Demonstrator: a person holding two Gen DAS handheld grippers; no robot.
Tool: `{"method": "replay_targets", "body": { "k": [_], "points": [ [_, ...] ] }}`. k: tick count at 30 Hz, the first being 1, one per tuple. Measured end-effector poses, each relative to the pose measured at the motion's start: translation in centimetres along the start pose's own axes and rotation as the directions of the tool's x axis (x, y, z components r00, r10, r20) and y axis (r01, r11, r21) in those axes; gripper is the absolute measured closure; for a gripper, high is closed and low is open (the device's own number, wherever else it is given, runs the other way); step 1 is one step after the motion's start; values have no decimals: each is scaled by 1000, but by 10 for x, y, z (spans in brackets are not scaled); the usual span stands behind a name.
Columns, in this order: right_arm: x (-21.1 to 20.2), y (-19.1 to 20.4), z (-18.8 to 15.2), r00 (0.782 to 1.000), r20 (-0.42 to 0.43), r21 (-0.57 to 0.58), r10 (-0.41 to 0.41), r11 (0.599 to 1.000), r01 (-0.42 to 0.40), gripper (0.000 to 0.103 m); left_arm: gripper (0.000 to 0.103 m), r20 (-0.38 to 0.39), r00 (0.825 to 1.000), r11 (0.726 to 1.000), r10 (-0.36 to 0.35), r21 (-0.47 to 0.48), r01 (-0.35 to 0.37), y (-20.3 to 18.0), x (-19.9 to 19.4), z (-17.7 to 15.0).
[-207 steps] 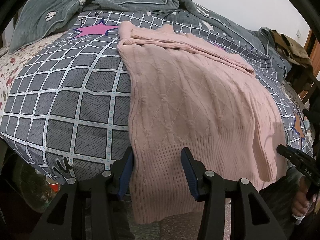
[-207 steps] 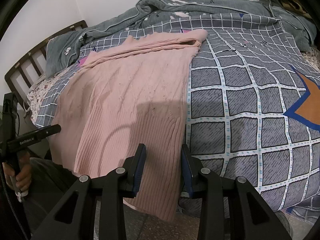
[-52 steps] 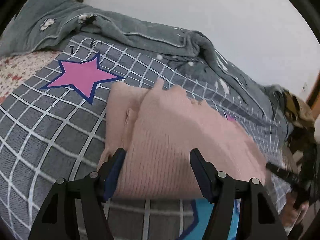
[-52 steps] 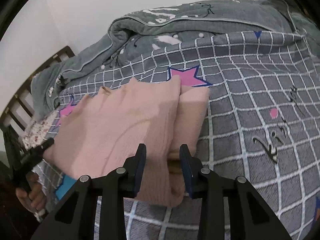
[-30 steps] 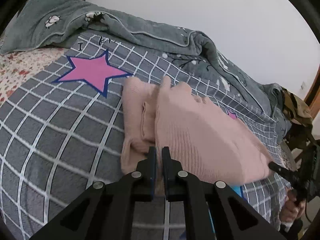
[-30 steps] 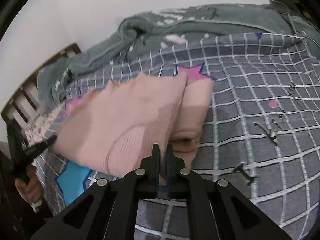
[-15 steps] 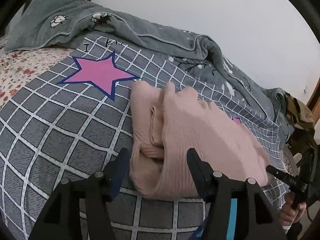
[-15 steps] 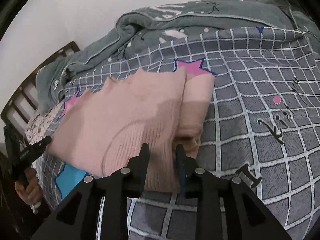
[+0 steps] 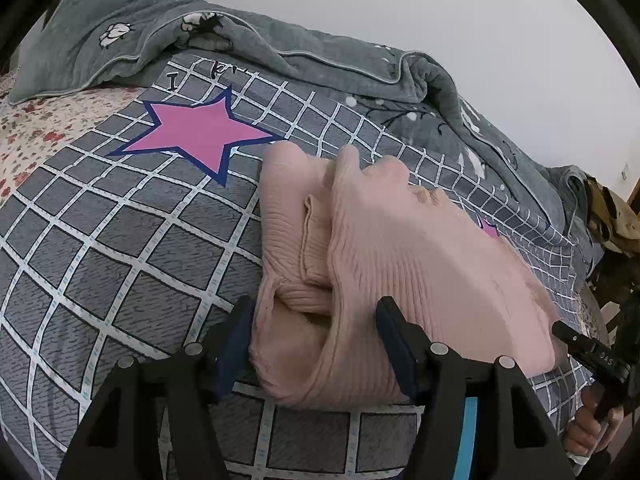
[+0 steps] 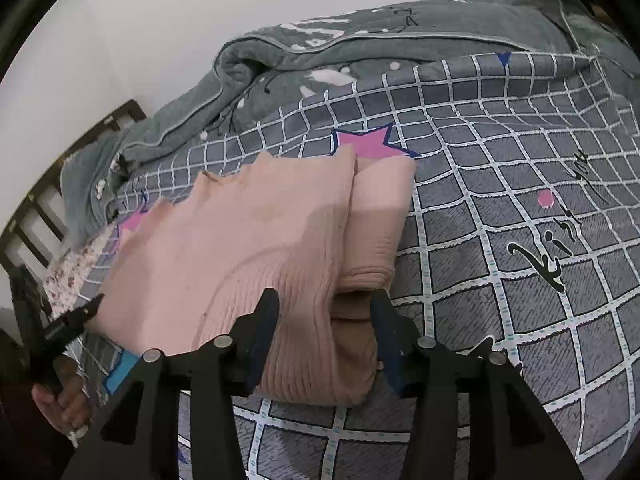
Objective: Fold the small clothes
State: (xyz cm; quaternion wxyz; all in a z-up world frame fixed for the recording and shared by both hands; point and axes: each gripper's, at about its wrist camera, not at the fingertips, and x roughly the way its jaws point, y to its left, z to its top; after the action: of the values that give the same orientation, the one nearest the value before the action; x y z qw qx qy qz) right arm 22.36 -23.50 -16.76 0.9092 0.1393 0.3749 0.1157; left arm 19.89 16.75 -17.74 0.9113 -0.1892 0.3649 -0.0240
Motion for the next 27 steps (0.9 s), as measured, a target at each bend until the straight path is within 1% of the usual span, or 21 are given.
{"method": "replay_targets", "body": {
  "k": [5, 14, 27],
  "points": [
    [2, -3, -1, 1000, -7, 15, -19, 1000, 19, 53, 38, 3, 1000, 1000, 4, 3, -4, -2, 3, 0],
    [13, -6, -1, 999, -33, 16, -31, 999, 31, 43, 33, -3, 1000, 1000, -6, -4, 6, -2, 9, 2],
    [13, -9, -1, 999, -24, 38, -22, 999, 23, 42, 32, -13, 1000, 1000, -12, -17, 12, -1, 14, 4]
  ]
}}
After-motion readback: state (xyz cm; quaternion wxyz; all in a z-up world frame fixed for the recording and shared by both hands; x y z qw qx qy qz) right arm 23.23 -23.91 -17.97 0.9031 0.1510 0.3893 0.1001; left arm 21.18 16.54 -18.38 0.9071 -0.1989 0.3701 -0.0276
